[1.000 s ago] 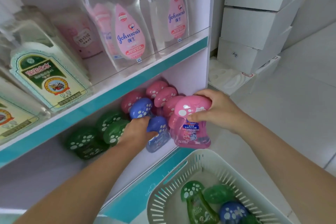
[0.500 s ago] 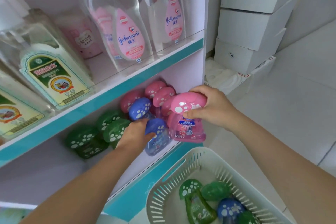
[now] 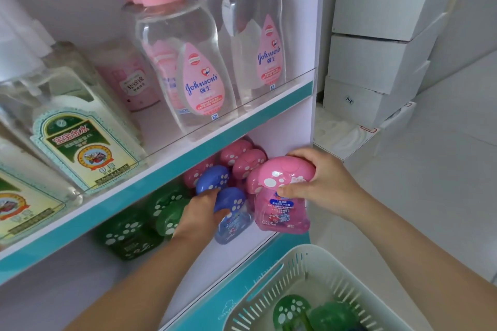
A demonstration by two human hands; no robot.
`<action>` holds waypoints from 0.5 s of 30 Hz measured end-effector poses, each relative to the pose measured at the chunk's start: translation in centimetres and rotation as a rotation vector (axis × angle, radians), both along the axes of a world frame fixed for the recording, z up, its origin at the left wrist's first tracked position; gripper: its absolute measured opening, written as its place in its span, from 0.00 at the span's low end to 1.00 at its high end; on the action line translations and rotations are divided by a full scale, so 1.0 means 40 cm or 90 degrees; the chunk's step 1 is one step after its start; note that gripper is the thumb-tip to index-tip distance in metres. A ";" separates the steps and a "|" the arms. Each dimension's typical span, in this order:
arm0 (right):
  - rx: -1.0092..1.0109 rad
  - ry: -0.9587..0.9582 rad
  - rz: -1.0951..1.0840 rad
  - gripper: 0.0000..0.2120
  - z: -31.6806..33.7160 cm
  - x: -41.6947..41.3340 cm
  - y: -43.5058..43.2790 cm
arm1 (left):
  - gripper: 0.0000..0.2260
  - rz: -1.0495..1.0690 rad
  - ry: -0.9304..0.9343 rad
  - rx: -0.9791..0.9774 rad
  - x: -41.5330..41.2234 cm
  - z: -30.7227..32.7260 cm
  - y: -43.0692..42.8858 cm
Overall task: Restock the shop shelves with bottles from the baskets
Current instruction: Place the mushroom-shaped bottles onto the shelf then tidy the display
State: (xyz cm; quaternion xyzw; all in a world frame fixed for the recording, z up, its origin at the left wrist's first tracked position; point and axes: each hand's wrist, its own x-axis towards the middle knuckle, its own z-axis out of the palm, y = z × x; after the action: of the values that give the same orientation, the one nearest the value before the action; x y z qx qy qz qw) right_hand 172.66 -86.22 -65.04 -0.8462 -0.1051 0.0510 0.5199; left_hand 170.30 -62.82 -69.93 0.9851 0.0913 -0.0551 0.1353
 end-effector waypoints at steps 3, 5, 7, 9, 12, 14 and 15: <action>0.001 -0.003 -0.006 0.27 -0.002 -0.001 0.002 | 0.22 0.007 0.005 -0.002 0.001 -0.002 0.003; -0.003 -0.003 -0.002 0.27 -0.001 -0.005 0.004 | 0.21 0.016 0.001 -0.005 0.004 -0.002 0.004; -0.004 -0.003 0.003 0.27 0.004 -0.006 0.003 | 0.20 0.018 -0.005 -0.008 0.010 0.001 0.002; 0.002 -0.001 0.006 0.27 0.008 -0.006 0.000 | 0.20 0.006 -0.008 -0.006 0.013 0.004 0.002; 0.005 0.006 0.008 0.27 0.007 -0.006 0.000 | 0.23 -0.011 -0.011 -0.001 0.014 0.010 0.008; 0.000 0.002 0.004 0.28 0.005 -0.004 0.004 | 0.25 -0.024 -0.008 0.009 0.014 0.014 0.012; 0.000 -0.002 0.002 0.28 0.004 -0.003 0.006 | 0.26 -0.027 -0.010 0.008 0.015 0.015 0.014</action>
State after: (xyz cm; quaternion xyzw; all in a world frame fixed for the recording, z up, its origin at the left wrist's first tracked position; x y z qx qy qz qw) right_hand 172.54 -86.00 -64.87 -0.8461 -0.1072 0.0503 0.5197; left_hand 170.89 -62.25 -69.34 0.9881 0.0693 -0.0494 0.1282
